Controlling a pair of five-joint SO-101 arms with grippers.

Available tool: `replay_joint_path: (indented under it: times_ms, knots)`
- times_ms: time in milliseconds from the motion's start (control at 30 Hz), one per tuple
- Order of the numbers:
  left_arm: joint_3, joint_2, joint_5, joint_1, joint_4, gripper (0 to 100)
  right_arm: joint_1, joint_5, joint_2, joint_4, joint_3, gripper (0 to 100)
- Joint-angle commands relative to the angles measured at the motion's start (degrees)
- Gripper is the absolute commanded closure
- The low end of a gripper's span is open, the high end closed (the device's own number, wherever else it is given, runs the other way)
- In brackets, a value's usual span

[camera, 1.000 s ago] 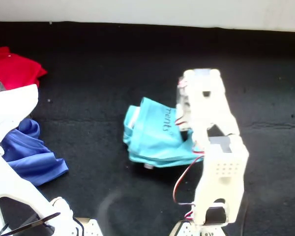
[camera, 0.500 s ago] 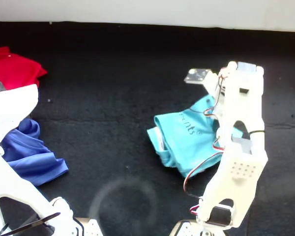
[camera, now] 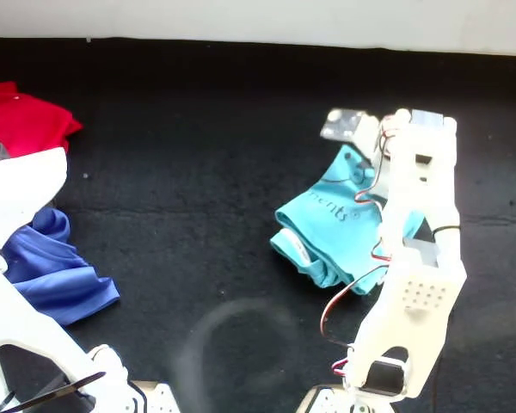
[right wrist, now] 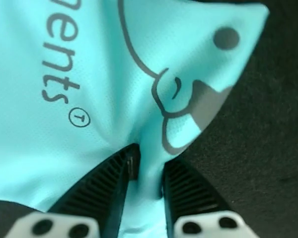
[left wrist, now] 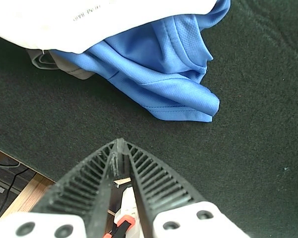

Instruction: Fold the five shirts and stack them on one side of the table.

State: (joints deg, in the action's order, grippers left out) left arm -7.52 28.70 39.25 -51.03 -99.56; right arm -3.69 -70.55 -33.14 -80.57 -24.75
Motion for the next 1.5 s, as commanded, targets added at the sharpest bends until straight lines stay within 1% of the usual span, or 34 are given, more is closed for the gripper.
replay_joint_path:
  times_ms: [0, 33, 100, 233, 300, 333, 433, 500, 567, 667, 733, 933, 1033, 1267, 1367, 1467]
  knots:
    - [1.4, 1.8, 0.3, 0.5, 0.4, 99, -0.5, 15.8, 5.8, -2.0, -4.9, 77.4]
    - [1.4, 1.8, 0.3, 0.4, 0.4, 99, -0.6, 19.1, 6.5, -2.8, -5.8, 75.5]
    - [1.4, 1.8, 0.3, 0.4, 0.4, 99, -0.4, 23.6, 8.1, -5.7, -7.0, 74.9]
    - [1.4, 1.8, 0.3, 0.3, 0.4, 99, 2.4, 28.3, 10.4, -17.2, -8.0, 75.0]
    - [1.4, 1.8, 0.3, 0.3, 0.4, 99, 4.5, 31.4, 10.7, -20.8, -7.5, 77.6]
    - [1.4, 1.8, 0.3, 0.3, 0.4, 99, 5.2, 33.8, 10.5, -20.4, -6.8, 81.7]
    - [1.4, 1.8, 0.3, 0.3, 0.4, 99, 7.4, 39.8, 8.7, -18.5, -3.6, 99.4]
    - [1.4, 1.8, 0.3, 0.3, 0.4, 99, 9.6, 43.6, 7.1, -17.1, -2.1, 97.3]
    - [1.4, 1.8, 0.3, 0.4, 0.4, 99, 11.6, 47.3, 5.4, -14.5, -2.1, 99.4]
    - [1.4, 1.8, 0.3, 0.7, 0.4, 99, 13.7, 53.5, 3.1, -9.7, -1.8, 99.1]
    - [1.4, 1.8, 0.3, 0.7, 0.4, 99, 15.6, 56.2, 1.3, -8.8, -1.5, 99.1]
    - [1.4, 1.6, 0.4, 0.4, 0.4, 99, 22.3, 59.4, -1.9, -12.7, -1.9, 99.1]
    - [1.4, 1.5, 0.4, 0.4, 0.5, 99, 24.7, 59.6, -1.9, -13.9, -2.1, 99.1]
    - [1.4, 1.5, 0.4, 0.7, 0.6, 99, 26.2, 59.3, -1.7, -20.5, -2.2, 99.1]
    - [1.4, 1.5, 0.4, 0.7, 0.6, 99, 26.4, 59.3, 2.3, -20.6, -1.3, 99.1]
    - [1.4, 1.5, 0.4, 0.7, 0.7, 99, 26.3, 59.5, 11.6, -20.6, 2.6, 99.1]
